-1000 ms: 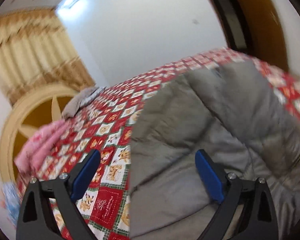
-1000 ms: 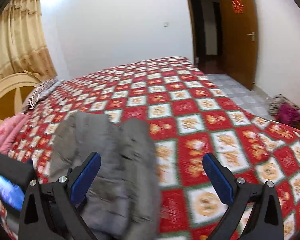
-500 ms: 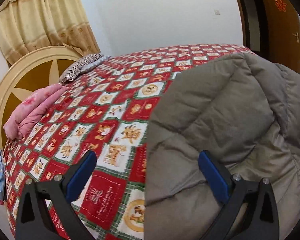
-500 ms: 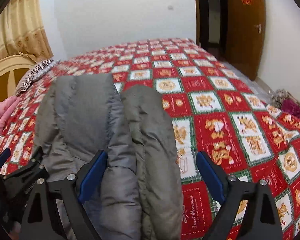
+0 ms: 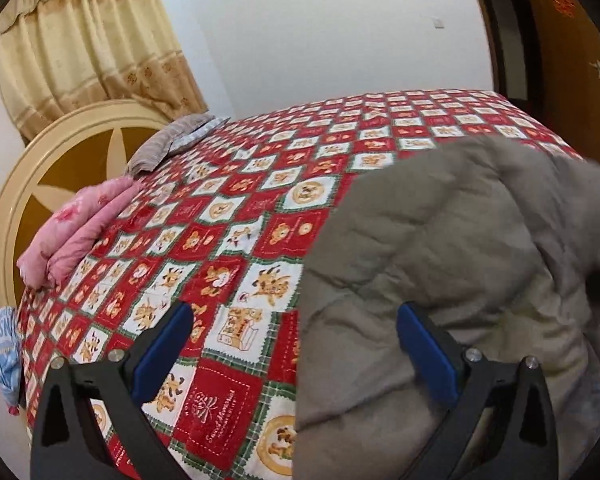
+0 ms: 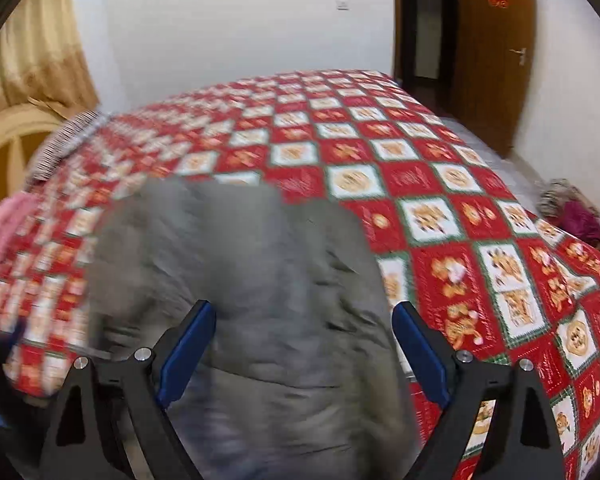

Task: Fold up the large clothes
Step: 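Lower the jacket bundle onto the quilt and open the left tool, then grasp the folded grey jacket with the right tool while the left tool grasps its other end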

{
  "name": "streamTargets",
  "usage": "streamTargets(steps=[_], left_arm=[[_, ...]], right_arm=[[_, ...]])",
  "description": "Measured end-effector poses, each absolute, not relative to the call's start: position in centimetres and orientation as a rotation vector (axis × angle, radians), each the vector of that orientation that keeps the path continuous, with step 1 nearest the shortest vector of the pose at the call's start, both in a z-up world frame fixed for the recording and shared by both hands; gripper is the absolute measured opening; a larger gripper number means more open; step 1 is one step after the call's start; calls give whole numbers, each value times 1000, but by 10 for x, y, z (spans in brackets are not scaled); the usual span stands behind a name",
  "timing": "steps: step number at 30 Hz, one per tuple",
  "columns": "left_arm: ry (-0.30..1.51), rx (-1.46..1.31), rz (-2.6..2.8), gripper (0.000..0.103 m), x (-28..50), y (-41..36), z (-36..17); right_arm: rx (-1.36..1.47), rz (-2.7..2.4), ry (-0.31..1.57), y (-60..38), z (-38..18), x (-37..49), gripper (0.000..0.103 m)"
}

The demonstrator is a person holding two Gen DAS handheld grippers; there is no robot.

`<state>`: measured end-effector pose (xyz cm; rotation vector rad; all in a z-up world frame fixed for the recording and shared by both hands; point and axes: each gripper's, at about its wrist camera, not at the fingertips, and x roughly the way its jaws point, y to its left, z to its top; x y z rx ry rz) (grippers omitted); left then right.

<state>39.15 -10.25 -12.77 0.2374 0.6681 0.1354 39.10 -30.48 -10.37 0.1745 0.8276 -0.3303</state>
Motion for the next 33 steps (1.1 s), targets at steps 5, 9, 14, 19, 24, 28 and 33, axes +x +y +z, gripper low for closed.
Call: streamTargets(steps=[5,9,14,19,24,28,33], left_arm=[[722,235,106,103,411,-109,-145],[732,262,97,103,415,-121,-156],[751,242,84,103,418,-125,-166],[772,223,74,103,421,-126,-175],[783,204,62,103,422,-126,-182],[788,191,57,103,423,-126,-185],[794,180,52,103,424,-126,-188]], right_arm=[[230,-340,824,-328,-132,386,90],[262,-324,808,-340,-148,383,90],[281,-309,809,-349,-162,383,90],[293,-285,812,-355,-174,384,90],[329,-268,817,-361,-184,384,92],[348,-252,824,-364,-191,383,93],[373,-229,837,-368,-198,385,93]])
